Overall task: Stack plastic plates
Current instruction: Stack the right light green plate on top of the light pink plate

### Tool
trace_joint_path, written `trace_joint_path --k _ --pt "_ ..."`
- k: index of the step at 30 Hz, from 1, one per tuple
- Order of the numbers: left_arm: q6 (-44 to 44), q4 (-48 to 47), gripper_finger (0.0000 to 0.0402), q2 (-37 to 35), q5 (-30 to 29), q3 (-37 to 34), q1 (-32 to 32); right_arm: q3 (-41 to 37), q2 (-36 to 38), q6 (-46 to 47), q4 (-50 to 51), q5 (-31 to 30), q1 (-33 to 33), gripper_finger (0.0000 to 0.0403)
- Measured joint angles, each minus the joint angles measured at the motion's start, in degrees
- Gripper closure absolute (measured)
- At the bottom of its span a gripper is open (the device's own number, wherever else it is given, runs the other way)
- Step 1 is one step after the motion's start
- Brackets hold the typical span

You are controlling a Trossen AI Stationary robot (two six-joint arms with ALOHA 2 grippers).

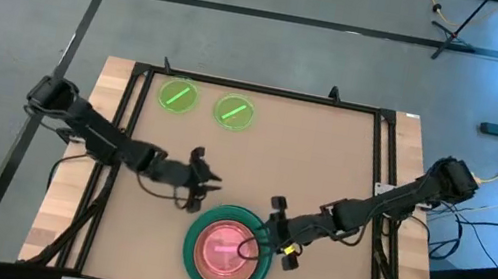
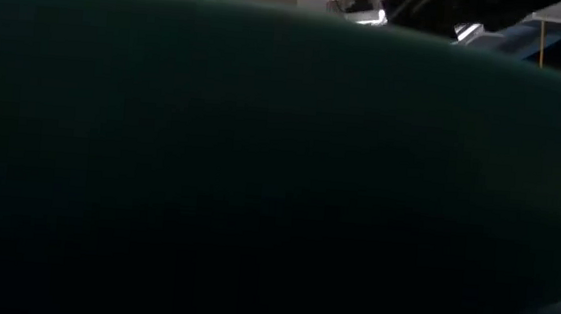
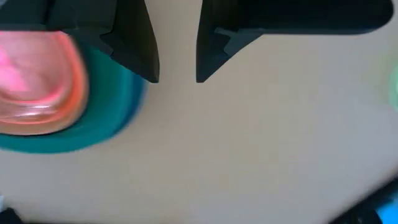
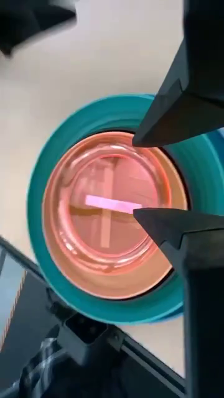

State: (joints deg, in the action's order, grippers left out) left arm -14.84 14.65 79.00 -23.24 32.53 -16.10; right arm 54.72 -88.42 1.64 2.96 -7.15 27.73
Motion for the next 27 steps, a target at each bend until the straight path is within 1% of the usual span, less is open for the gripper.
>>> trace_joint_path --k 2,5,7,10,13,17,18,21,23,27 --pt "4.76 -2.04 0.0302 0.0 1.83 2.13 3.33 0.0 -0.04 1.14 1.34 -0.23 0.02 0.0242" --pt "10.2 -5.55 0.0296 0.0 2.41 5.1 8.01 -0.02 -1.58 2.55 1.55 -0.22 0.07 0.0242" --pt "11.7 -9.11 0.0284 0.0 1.99 7.18 11.47 -0.36 -2.84 2.82 1.74 0.18 0.07 0.0242" --pt "13.45 -16.56 0.0256 0.3 -0.09 9.5 16.91 -2.66 -3.39 2.85 -1.2 0.28 0.07 0.0242" --pt "13.6 -21.85 0.0233 0.61 -0.16 9.87 23.05 -6.08 -3.39 2.91 -4.36 -0.2 0.0 0.0242" --pt "17.94 -22.67 0.0227 2.47 0.52 9.93 30.24 -8.64 -3.34 2.73 -6.85 -2.02 0.0 0.0242" --pt "19.7 -22.01 0.0227 3.24 1.59 9.93 31.71 -8.96 -3.32 2.87 -6.86 -2.65 0.0 0.0242" --pt "25.18 -21.49 0.0231 6.32 7.72 10.01 35.96 -9.46 -3.32 2.9 -6.83 -4.92 0.0 0.0242" --pt "28.24 -21.48 0.0233 8.99 9.79 10.93 37.93 -9.46 -3.32 2.91 -7.1 -5.53 0.0 0.0242" --pt "32.05 -21.72 0.0233 14.4 10.08 14.3 40.38 -9.49 -3.32 2.67 -7.85 -7.13 0.0 0.0242"
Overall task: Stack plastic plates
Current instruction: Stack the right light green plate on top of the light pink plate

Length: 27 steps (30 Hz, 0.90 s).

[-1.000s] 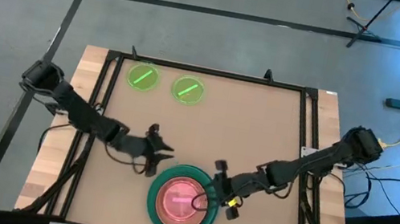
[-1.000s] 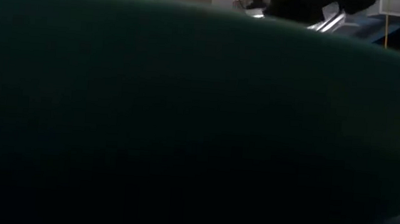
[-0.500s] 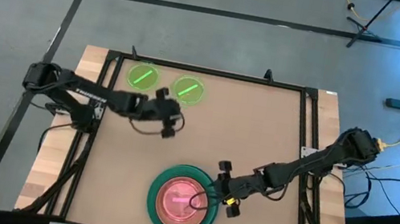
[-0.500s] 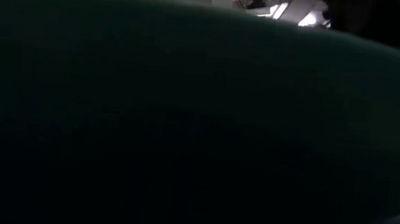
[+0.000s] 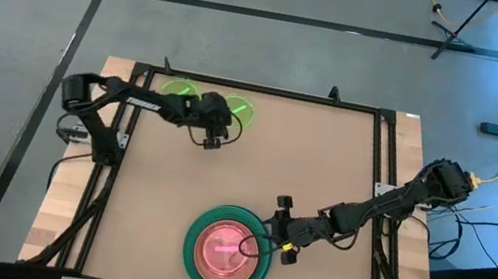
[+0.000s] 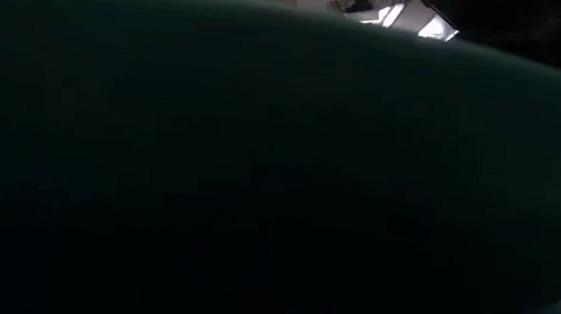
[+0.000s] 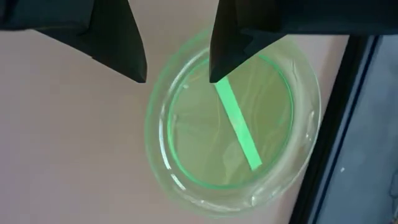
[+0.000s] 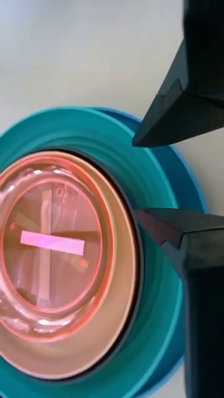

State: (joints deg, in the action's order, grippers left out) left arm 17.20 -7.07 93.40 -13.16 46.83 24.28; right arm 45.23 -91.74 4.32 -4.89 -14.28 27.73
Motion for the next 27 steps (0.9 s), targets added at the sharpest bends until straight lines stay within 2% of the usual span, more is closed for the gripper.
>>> trace_joint_path --k 8,15,18,25,27 --pt "6.29 -1.49 0.0233 8.25 3.02 5.49 0.76 0.0 0.02 -0.07 0.03 -0.29 0.0 0.0242" --pt "6.92 -1.27 0.0242 10.41 1.15 6.8 1.03 0.0 0.04 -0.07 0.23 -0.29 0.0 0.0242" --pt "5.84 -1.27 0.0271 10.46 1.3 6.75 1.15 0.0 0.04 -0.09 0.23 -0.52 0.0 0.0242" --pt "5.82 -1.46 0.0376 10.56 0.54 6.64 0.81 0.0 0.04 -0.13 0.16 -1.77 0.0 0.0242" --pt "5.92 -1.44 0.0394 10.56 0.07 6.64 0.35 0.0 0.04 -0.12 -0.11 -1.78 0.0 0.0242"
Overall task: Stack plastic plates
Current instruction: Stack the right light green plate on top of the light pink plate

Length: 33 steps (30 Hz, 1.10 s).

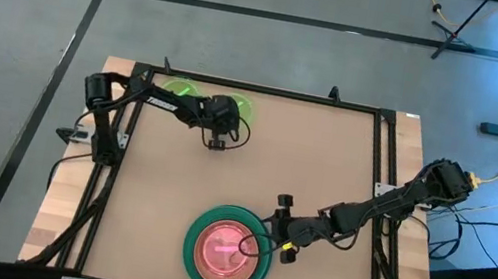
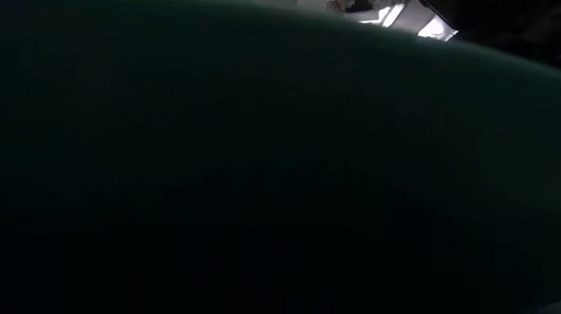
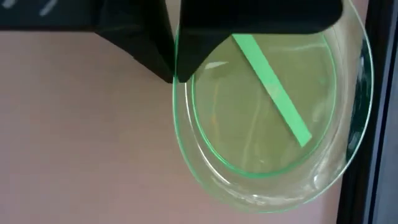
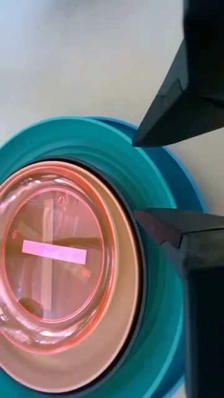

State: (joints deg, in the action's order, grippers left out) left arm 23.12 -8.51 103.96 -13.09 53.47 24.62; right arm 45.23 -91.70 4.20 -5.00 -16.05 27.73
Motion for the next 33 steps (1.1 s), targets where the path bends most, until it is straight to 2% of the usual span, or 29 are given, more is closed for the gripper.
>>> trace_joint_path --k 5,11,20,25,29,33 --pt "0.01 -0.81 0.0397 -0.87 -1.57 0.0 -2.57 0.0 0.0 -0.04 -1.17 0.0 0.0 0.0242" --pt "0.61 -2.6 0.0399 -6.7 -5.4 0.13 -8.42 0.0 0.04 -0.15 -0.97 0.0 0.0 0.0242" --pt "-4.83 -7.9 0.0399 -18.2 -3.18 0.15 -20.54 -0.02 0.55 0.17 1.55 -0.38 0.92 0.0242" --pt "-9.47 -8.57 0.0399 -22.13 -0.89 0.17 -29.02 0.07 2.46 1.56 6.08 -7.07 2.89 0.0242" --pt "-13.47 -8.6 0.0399 -23.0 -0.67 0.24 -35.51 0.08 3.91 3.29 10.9 -13.42 3.93 0.0242" --pt "-18.12 -8.15 0.0399 -23.02 0.55 0.24 -41.75 0.04 4.95 7.37 16.74 -16.97 4.15 0.0242"
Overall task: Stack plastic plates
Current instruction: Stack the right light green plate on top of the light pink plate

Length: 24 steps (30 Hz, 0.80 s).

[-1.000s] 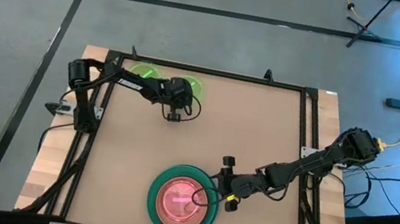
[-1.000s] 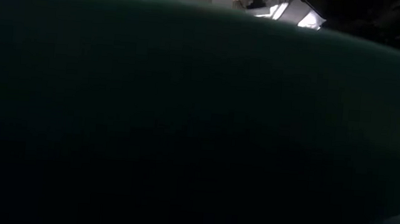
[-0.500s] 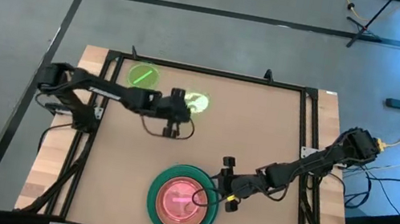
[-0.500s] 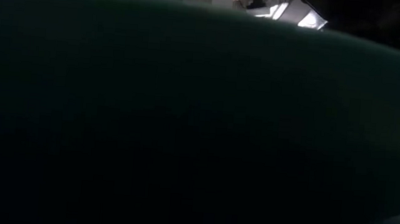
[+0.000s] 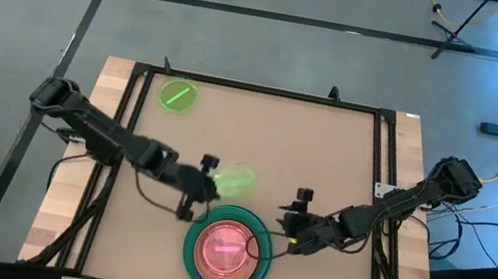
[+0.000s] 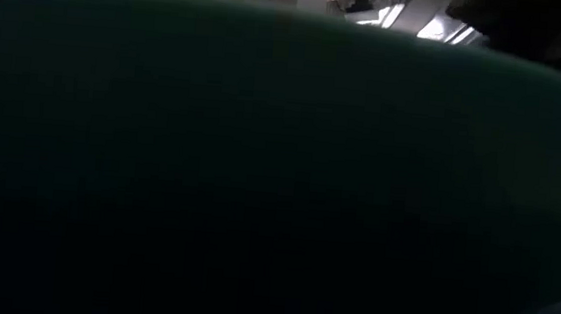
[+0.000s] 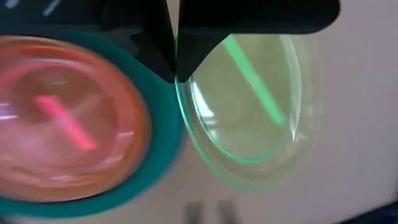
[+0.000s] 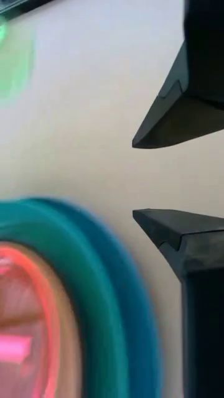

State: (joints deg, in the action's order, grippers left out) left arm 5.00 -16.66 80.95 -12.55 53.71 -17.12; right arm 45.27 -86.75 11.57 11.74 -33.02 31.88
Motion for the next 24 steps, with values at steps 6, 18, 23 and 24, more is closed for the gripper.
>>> trace_joint_path --k 6,18,23,24 --pt "-8.21 3.62 0.0399 0.0 2.15 -0.01 -8.11 -0.04 0.1 4.3 6.27 -3.94 0.0 0.0242" --pt "-14.54 12.85 0.0399 1.25 4.82 -0.01 -17.59 -0.04 0.08 4.87 6.28 -4.97 0.0 0.0242" --pt "-14.59 16.66 0.0399 5.67 4.6 -0.02 -18.36 -0.04 0.04 4.86 6.15 -4.97 0.0 0.0242" --pt "-14.61 16.93 0.0399 6.66 4.54 -0.02 -18.32 -0.04 0.04 4.88 6.15 -4.97 0.0 0.0242"
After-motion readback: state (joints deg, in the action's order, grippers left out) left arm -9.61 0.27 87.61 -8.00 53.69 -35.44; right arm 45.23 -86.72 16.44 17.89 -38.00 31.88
